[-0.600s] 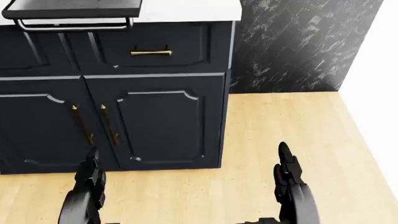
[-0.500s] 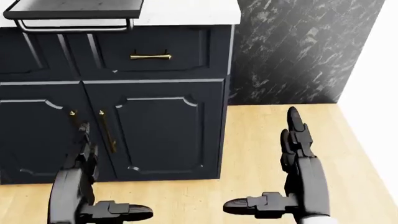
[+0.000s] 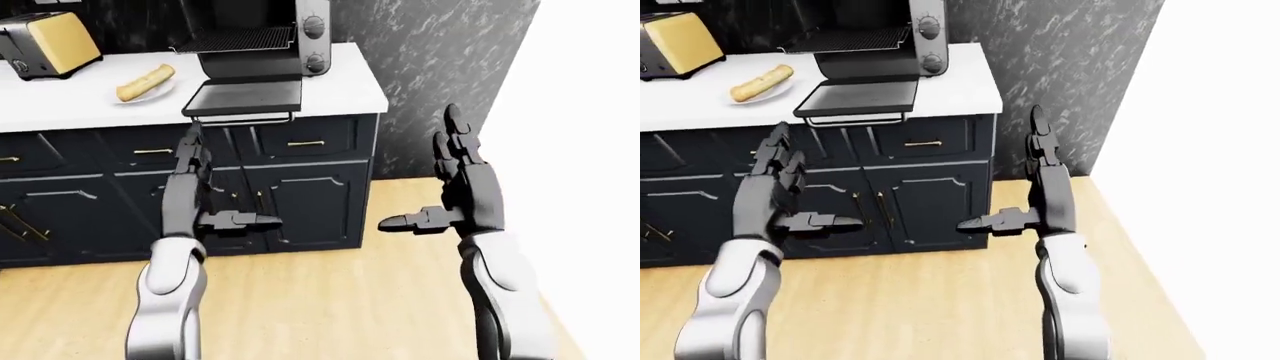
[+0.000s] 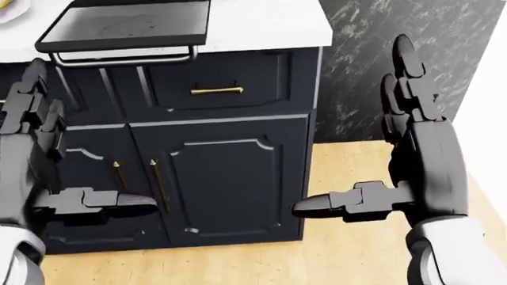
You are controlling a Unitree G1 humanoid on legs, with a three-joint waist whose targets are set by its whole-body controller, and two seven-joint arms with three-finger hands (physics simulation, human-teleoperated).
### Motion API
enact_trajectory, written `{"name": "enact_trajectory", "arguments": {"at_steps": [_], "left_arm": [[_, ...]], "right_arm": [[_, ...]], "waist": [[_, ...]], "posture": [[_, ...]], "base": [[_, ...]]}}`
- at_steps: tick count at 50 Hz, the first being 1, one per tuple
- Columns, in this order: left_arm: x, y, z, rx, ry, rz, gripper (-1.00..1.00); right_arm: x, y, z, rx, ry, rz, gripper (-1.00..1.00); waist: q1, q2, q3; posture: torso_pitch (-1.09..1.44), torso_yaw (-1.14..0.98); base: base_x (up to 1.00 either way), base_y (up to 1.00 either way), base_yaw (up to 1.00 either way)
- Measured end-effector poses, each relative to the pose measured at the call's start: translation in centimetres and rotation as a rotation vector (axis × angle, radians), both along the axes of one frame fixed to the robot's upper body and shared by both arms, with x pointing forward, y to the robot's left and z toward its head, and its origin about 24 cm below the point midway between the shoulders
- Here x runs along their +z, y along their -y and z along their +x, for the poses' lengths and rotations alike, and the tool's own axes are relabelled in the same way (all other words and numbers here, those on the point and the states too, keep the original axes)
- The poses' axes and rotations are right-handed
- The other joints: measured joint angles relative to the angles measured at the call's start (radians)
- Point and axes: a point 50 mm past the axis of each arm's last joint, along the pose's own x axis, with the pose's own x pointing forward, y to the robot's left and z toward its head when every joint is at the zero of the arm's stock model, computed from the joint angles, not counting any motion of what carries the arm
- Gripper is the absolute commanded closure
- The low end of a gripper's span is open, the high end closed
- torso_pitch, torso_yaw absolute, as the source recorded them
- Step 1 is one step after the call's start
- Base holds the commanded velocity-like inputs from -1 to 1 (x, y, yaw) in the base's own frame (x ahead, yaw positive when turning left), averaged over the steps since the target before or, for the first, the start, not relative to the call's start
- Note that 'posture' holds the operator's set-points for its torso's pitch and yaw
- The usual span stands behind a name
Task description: Place the baguette on the rack of the toaster oven.
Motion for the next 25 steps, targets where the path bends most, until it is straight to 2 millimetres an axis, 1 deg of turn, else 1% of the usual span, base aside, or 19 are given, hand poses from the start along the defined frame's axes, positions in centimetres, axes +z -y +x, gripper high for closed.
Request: {"name": "enact_trajectory", "arguments": {"at_steps": [2, 4, 5, 7, 8, 11, 14, 18, 19, 20, 21, 22, 23, 24, 25], "left_arm": [[0.4, 0.0, 0.0, -0.005, 0.011, 0.001, -1.00], [0.6, -0.2, 0.0, 0.001, 0.021, 0.006, -1.00], [0.4, -0.6, 0.0, 0.019, 0.011, 0.012, -1.00], [0.2, -1.2, 0.0, 0.047, -0.010, 0.017, -1.00], [0.5, -1.3, 0.0, 0.055, -0.004, 0.017, -1.00], [2.1, -1.5, -0.5, 0.061, 0.048, 0.021, -1.00], [3.3, -1.9, -1.1, 0.072, 0.099, 0.028, -1.00], [4.2, -2.5, -1.6, 0.093, 0.128, 0.037, -1.00], [4.5, -2.5, -1.8, 0.094, 0.136, 0.038, -1.00], [4.6, -2.6, -1.8, 0.090, 0.135, 0.033, -1.00], [4.5, -2.6, -1.9, 0.089, 0.124, 0.032, -1.00], [4.3, -2.7, -2.0, 0.086, 0.113, 0.031, -1.00], [4.3, -2.7, -2.1, 0.086, 0.108, 0.031, -1.00], [4.4, -2.9, -2.1, 0.090, 0.109, 0.031, -1.00], [4.6, -3.0, -2.2, 0.095, 0.118, 0.032, -1.00]], "right_arm": [[0.0, 0.0, 0.1, 0.004, -0.008, -0.003, -1.00], [0.3, 0.1, 0.2, 0.003, 0.001, 0.001, -1.00], [0.1, -0.3, 0.3, 0.015, -0.008, 0.006, -1.00], [0.1, -0.7, 0.3, 0.039, -0.025, -0.005, -1.00], [0.5, -0.7, 0.2, 0.047, -0.022, -0.010, -1.00], [2.5, -0.6, -0.2, 0.055, 0.033, -0.024, -1.00], [4.3, -0.8, -1.1, 0.067, 0.111, -0.034, -1.00], [5.0, -1.0, -1.8, 0.089, 0.138, -0.036, -1.00], [5.1, -0.9, -1.8, 0.087, 0.136, -0.038, -1.00], [5.0, -0.7, -1.9, 0.078, 0.126, -0.040, -1.00], [4.8, -0.6, -1.9, 0.068, 0.105, -0.039, -1.00], [4.5, -0.4, -1.9, 0.057, 0.082, -0.039, -1.00], [4.4, -0.3, -1.9, 0.051, 0.069, -0.041, -1.00], [4.5, -0.3, -2.0, 0.050, 0.069, -0.044, -1.00], [5.0, -0.3, -2.1, 0.054, 0.084, -0.048, -1.00]], "waist": [[-0.009, 0.039, 0.006], [-0.003, 0.088, -0.005], [0.007, 0.081, 0.001], [0.015, 0.077, 0.014], [0.019, 0.067, 0.016], [0.029, 0.023, 0.016], [0.039, -0.003, 0.010], [0.045, -0.023, 0.010], [0.040, -0.022, 0.014], [0.032, -0.004, 0.026], [0.029, -0.007, 0.038], [0.027, -0.020, 0.034], [0.024, -0.031, 0.023], [0.023, -0.038, 0.013], [0.021, -0.036, 0.007]], "posture": [[0.00, 0.00], [0.00, 0.00], [0.00, 0.00], [0.00, 0.00], [0.00, 0.00], [0.00, 0.00], [0.00, 0.00], [0.00, 0.00], [0.00, 0.00], [0.00, 0.00], [0.00, 0.00], [0.00, 0.00], [0.00, 0.00], [0.00, 0.00], [0.00, 0.00]], "base": [[0.23, 0.66, 0.00], [0.23, 0.65, 0.00], [0.23, 0.66, 0.00], [0.23, 0.61, 0.00], [0.23, 0.59, 0.00], [0.23, 0.58, 0.00], [0.24, 0.56, 0.00], [0.23, 0.50, 0.00], [0.23, 0.48, 0.00], [0.24, 0.48, 0.00], [0.23, 0.48, 0.00], [0.23, 0.48, 0.00], [0.23, 0.48, 0.00], [0.23, 0.47, 0.00], [0.22, 0.47, 0.00]]}}
